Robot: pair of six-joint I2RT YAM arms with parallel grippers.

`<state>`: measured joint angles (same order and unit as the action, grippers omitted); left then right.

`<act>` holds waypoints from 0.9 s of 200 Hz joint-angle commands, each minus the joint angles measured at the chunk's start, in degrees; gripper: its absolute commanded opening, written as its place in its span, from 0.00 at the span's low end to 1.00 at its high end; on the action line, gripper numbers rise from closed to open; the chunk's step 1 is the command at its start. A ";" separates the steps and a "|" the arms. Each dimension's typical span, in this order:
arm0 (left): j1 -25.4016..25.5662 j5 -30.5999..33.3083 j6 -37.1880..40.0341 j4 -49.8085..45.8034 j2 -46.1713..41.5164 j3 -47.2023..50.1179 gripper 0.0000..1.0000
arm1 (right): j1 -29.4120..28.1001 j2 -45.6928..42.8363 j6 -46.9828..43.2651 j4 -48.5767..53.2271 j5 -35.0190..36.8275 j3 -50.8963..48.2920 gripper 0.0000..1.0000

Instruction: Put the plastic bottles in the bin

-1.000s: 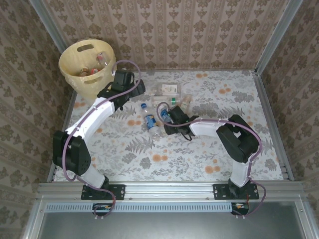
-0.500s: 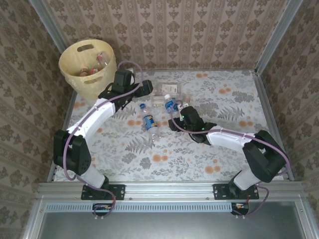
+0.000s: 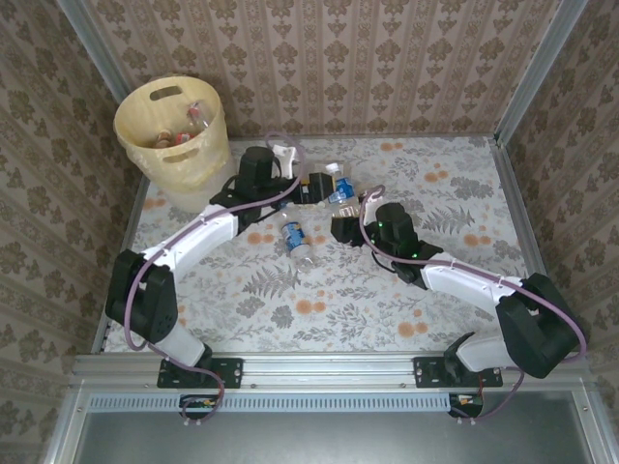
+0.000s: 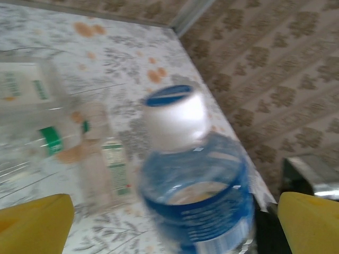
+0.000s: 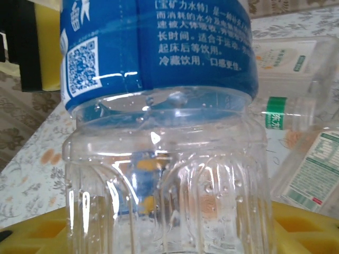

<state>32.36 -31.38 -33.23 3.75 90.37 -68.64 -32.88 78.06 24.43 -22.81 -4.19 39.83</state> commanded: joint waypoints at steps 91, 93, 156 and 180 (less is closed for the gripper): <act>4.01 -2.53 -2.26 4.03 7.27 -3.03 1.00 | 0.19 -0.20 -0.31 -7.68 -3.77 1.59 0.46; 4.07 -2.79 -2.25 3.87 7.43 -3.13 1.00 | 0.19 -0.08 -0.36 -7.69 -3.80 1.61 0.46; 4.38 -6.77 -2.92 4.68 10.52 -6.15 0.71 | 0.10 0.78 -0.74 -9.10 -4.87 1.34 0.57; 3.78 -5.83 -3.90 5.53 10.62 -6.09 0.66 | 0.12 0.55 -1.46 -8.83 -6.08 0.96 0.70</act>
<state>36.69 -36.84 -36.73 8.62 99.70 -73.38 -32.49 78.76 24.34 -28.10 -6.76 40.07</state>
